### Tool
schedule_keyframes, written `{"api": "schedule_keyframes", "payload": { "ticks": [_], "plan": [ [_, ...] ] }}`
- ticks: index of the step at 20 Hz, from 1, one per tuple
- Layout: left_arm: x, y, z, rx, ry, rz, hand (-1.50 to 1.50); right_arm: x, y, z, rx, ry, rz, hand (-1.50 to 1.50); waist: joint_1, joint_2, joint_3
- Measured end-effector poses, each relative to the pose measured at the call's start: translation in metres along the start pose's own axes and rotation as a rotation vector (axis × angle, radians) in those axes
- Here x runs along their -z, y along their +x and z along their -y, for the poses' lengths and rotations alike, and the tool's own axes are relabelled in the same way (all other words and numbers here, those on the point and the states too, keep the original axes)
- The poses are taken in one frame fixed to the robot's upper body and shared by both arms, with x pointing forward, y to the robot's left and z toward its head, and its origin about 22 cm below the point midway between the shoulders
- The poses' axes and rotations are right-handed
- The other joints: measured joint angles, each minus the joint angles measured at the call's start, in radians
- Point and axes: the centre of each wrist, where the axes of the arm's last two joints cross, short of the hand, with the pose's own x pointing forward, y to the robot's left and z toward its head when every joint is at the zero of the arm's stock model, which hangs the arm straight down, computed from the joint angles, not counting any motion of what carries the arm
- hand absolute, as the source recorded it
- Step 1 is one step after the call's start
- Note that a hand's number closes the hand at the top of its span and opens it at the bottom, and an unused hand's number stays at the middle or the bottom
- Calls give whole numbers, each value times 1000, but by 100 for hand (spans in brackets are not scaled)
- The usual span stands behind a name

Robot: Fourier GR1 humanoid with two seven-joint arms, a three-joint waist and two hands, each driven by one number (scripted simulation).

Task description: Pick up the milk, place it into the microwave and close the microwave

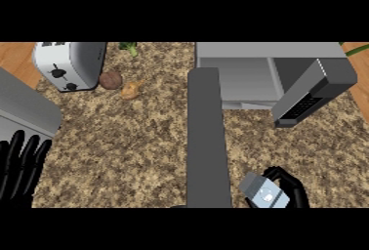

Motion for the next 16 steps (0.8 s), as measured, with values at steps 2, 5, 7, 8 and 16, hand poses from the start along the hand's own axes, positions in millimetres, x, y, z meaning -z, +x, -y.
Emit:
{"api": "schedule_keyframes", "payload": {
  "ticks": [2,5,7,8,16],
  "plan": [
    [1,-6,-3,-2,1,-4,-150,16,7,-11,-4,1,19,150,0,0,0],
    [-5,-3,-8,-1,10,-13,-150,27,15,-21,-17,-11,46,150,1,1,1],
    [-4,-6,-12,1,10,-13,-150,47,19,-29,-30,-13,62,150,2,1,1],
    [-5,-5,-13,-1,10,-12,-150,55,21,-35,-41,-11,68,150,3,1,1],
    [-1,-12,-21,-4,8,-26,-150,123,40,-65,-178,-14,48,150,6,3,1]
  ]
}}
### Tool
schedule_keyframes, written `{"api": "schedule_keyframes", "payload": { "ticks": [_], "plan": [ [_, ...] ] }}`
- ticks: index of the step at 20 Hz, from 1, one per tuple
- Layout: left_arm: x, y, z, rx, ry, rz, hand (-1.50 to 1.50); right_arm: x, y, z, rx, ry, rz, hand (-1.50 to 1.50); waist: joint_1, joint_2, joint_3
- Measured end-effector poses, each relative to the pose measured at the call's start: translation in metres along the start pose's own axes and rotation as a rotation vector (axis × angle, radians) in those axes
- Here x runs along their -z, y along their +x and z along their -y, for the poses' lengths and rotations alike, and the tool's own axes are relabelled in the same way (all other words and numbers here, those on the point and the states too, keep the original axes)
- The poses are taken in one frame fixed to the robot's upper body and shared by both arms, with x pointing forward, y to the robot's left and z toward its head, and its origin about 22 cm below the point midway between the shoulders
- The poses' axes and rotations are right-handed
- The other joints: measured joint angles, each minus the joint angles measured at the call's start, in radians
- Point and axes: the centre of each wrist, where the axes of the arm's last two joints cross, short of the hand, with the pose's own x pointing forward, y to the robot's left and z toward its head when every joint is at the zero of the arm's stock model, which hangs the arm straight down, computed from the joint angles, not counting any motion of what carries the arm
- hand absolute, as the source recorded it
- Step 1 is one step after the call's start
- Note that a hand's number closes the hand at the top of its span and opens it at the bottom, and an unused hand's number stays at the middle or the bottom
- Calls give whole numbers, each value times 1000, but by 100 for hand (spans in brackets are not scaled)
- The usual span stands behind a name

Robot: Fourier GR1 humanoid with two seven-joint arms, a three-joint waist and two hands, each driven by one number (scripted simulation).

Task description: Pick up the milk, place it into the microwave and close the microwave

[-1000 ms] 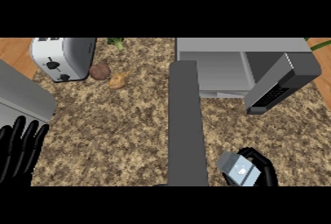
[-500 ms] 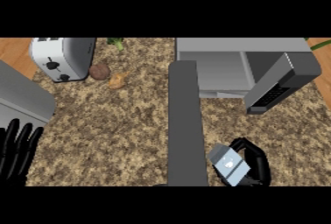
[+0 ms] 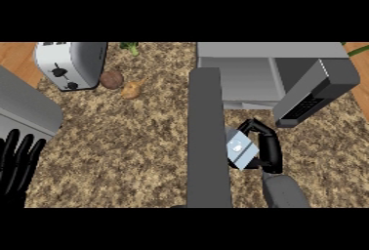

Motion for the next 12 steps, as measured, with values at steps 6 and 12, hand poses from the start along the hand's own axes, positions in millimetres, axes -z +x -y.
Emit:
{"api": "schedule_keyframes", "payload": {
  "ticks": [6,12],
  "plan": [
    [1,-1,-6,3,-16,-6,-150,60,2,1,-136,-33,-60,150,9,3,0],
    [6,-3,-8,6,-22,0,-150,105,1,8,-234,-69,-92,150,21,7,1]
  ]
}}
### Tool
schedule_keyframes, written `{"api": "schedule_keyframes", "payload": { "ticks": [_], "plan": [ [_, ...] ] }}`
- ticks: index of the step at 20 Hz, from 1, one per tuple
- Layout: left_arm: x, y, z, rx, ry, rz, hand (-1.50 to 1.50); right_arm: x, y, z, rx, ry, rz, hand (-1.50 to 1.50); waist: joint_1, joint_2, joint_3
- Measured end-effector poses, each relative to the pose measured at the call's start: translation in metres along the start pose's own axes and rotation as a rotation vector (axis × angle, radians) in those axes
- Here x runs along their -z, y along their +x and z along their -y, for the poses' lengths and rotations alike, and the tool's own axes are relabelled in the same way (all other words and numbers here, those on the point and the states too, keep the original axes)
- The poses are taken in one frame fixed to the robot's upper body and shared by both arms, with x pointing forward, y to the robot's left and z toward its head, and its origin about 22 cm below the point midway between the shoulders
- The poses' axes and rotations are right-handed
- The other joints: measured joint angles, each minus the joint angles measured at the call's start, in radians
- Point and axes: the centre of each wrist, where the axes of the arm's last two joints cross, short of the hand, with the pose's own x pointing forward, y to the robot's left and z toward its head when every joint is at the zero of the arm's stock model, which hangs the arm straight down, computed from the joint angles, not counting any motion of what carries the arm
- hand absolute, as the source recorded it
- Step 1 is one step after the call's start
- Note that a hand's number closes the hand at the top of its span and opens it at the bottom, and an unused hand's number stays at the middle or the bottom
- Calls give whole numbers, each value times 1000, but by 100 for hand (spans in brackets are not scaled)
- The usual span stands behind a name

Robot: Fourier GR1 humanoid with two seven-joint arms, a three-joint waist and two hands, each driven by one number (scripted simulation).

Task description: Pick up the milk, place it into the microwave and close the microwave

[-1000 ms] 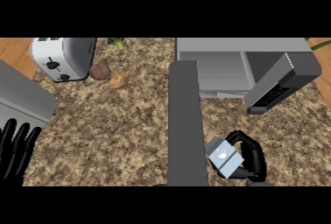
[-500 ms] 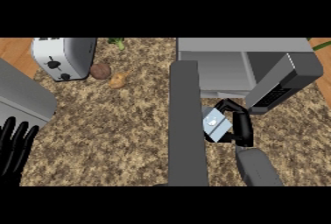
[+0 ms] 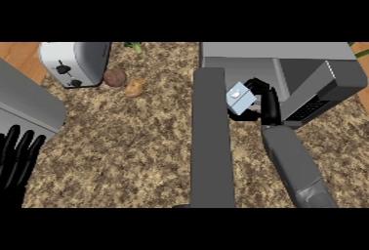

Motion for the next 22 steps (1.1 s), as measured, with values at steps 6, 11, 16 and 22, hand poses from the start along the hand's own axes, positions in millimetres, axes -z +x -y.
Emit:
{"api": "schedule_keyframes", "payload": {
  "ticks": [6,11,16,22],
  "plan": [
    [7,-3,0,-13,-26,3,-150,33,2,25,-108,-89,-35,150,25,12,1],
    [11,-4,0,-4,-35,9,-150,49,7,41,-230,-225,-30,150,46,21,2],
    [13,-6,1,16,-45,2,-150,57,11,44,-380,-210,8,-150,62,27,2],
    [13,-8,3,36,-66,-7,-150,62,16,38,-436,-113,11,-150,74,31,2]
  ]
}}
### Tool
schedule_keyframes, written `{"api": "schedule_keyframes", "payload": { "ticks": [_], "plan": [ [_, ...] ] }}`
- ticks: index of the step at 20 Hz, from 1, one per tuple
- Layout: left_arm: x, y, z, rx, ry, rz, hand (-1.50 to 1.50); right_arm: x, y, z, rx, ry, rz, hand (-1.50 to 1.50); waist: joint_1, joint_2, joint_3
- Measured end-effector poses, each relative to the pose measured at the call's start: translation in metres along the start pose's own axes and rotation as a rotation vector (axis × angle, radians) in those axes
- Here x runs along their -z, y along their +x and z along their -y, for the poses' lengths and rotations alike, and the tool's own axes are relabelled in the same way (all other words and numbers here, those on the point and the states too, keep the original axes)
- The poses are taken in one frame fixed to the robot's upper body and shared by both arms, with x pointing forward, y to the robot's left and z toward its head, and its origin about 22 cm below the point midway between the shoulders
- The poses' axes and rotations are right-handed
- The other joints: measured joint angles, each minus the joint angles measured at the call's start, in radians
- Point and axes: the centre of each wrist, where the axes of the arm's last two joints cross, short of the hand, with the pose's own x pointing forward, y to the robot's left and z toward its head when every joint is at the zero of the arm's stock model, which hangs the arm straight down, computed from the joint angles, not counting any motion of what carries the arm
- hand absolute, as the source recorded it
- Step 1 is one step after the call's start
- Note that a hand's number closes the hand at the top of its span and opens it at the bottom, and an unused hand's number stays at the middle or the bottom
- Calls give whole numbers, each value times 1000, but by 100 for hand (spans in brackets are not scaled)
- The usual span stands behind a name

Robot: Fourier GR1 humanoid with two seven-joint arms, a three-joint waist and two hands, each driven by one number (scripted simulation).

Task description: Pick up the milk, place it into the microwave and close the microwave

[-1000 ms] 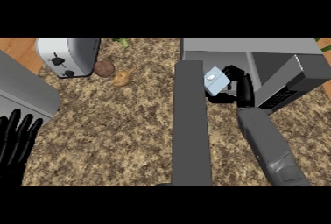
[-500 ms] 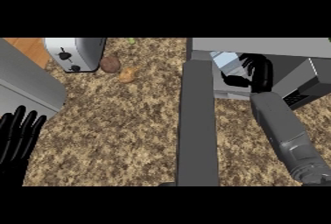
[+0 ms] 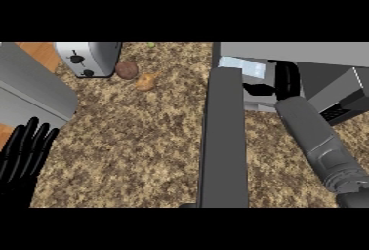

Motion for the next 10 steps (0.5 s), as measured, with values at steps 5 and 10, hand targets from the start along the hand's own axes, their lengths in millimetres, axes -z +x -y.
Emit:
{"api": "schedule_keyframes", "payload": {
  "ticks": [5,10],
  "plan": [
    [0,3,1,8,-3,8,-150,-3,10,-12,15,47,-1,-150,3,1,0],
    [-3,3,4,23,-8,9,-150,-1,19,-18,37,34,-1,-150,-4,-2,0]
  ]
}}
